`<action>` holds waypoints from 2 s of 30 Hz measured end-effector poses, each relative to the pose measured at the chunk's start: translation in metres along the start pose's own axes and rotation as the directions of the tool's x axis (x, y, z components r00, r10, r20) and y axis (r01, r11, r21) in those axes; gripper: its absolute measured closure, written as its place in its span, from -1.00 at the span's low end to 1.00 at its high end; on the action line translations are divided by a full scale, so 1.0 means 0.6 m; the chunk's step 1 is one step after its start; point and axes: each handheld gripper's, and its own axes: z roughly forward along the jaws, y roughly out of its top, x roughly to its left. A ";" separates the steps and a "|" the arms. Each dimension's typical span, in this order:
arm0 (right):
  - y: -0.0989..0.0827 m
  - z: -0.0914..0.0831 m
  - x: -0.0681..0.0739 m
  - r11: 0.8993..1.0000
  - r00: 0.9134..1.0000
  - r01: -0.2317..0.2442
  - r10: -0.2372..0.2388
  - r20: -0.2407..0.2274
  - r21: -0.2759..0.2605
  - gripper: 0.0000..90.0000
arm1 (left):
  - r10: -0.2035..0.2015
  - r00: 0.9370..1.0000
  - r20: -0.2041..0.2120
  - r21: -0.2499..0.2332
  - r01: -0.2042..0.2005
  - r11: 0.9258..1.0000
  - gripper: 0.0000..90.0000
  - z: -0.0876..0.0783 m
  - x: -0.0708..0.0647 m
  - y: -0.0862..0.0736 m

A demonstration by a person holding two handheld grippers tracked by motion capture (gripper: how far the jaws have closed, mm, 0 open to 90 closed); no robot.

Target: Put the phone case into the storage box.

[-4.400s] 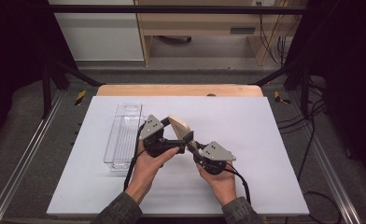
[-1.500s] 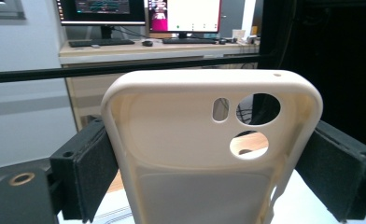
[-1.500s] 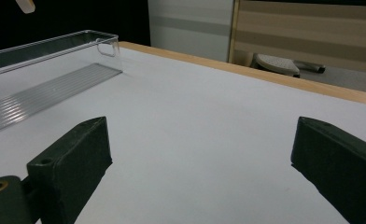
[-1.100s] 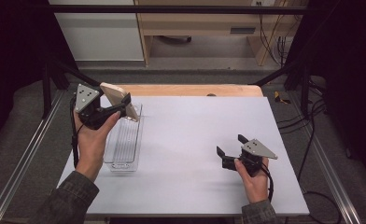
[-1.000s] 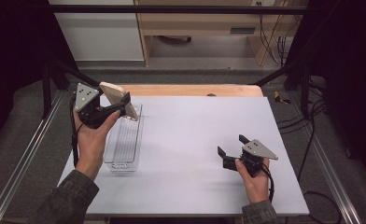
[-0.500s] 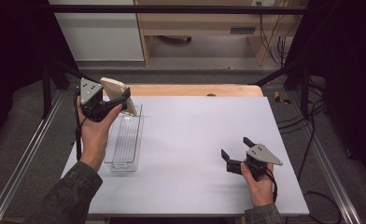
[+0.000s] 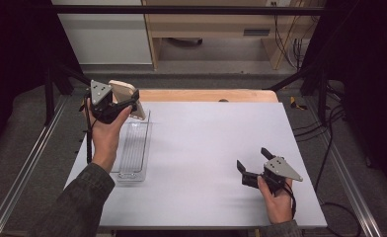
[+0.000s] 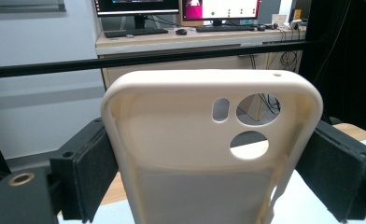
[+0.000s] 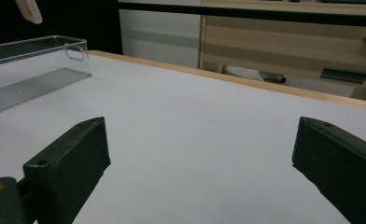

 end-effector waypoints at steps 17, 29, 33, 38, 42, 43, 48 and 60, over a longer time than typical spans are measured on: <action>-0.005 -0.001 0.011 0.997 0.996 0.082 -0.082 0.027 0.009 -0.91 | -0.008 0.999 -0.035 0.025 0.009 1.000 -0.75 0.037 0.009 -0.006; -0.013 -0.004 0.004 0.997 0.997 0.072 -0.072 0.023 0.020 -0.92 | -0.015 0.999 -0.050 0.031 0.017 0.999 -0.75 0.049 0.012 -0.014; -0.016 -0.004 -0.003 0.997 0.997 0.067 -0.068 0.027 0.024 -0.92 | -0.012 0.998 -0.062 0.037 0.014 0.999 -0.75 0.053 0.015 -0.018; -0.016 -0.004 -0.001 0.997 0.997 0.071 -0.072 0.023 0.022 -0.92 | -0.012 0.997 -0.073 0.037 0.014 0.999 -0.75 0.054 0.017 -0.020; -0.016 -0.003 0.000 0.997 0.997 0.073 -0.073 0.020 0.027 -0.92 | 0.002 0.997 -0.073 0.041 0.001 0.999 -0.75 0.056 0.016 -0.021; -0.016 -0.003 0.000 0.997 0.997 0.075 -0.075 0.020 0.027 -0.92 | -0.001 0.997 -0.073 0.041 0.004 0.999 -0.75 0.057 0.017 -0.022; -0.016 -0.003 -0.003 0.997 0.997 0.071 -0.072 0.027 0.035 -0.91 | -0.007 0.997 -0.078 0.042 0.010 0.999 -0.75 0.058 0.019 -0.026; -0.015 -0.004 -0.002 0.997 0.997 0.070 -0.071 0.025 0.035 -0.91 | 0.000 0.995 -0.095 0.057 0.006 0.998 -0.75 0.063 0.021 -0.038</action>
